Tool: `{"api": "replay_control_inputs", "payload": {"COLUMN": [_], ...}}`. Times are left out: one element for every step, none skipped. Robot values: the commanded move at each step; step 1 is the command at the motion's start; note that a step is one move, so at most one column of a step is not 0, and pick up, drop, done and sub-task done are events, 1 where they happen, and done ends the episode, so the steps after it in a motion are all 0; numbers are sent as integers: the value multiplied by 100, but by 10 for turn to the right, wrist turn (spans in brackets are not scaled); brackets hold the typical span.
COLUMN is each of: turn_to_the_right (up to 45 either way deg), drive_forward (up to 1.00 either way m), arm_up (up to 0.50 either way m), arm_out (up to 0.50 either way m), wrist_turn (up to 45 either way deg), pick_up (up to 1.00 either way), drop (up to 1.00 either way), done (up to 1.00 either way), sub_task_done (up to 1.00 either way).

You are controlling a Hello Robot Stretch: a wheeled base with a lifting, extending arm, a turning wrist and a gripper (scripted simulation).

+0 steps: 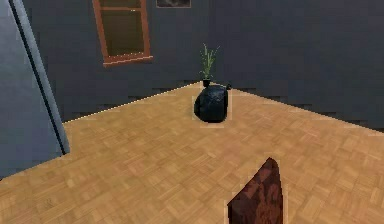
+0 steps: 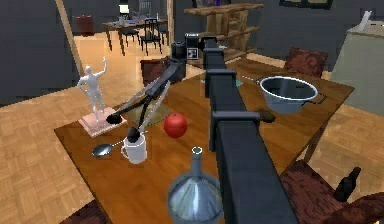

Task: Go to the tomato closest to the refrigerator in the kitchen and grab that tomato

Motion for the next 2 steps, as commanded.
{"api": "replay_control_inputs", "payload": {"turn_to_the_right": [0, 0], "drive_forward": [0, 0], "arm_up": [0, 0], "arm_out": [0, 0], "wrist_turn": [450, 450], "pick_up": [0, 0], "drop": [0, 0], "done": [0, 0], "sub_task_done": [0, 0]}}
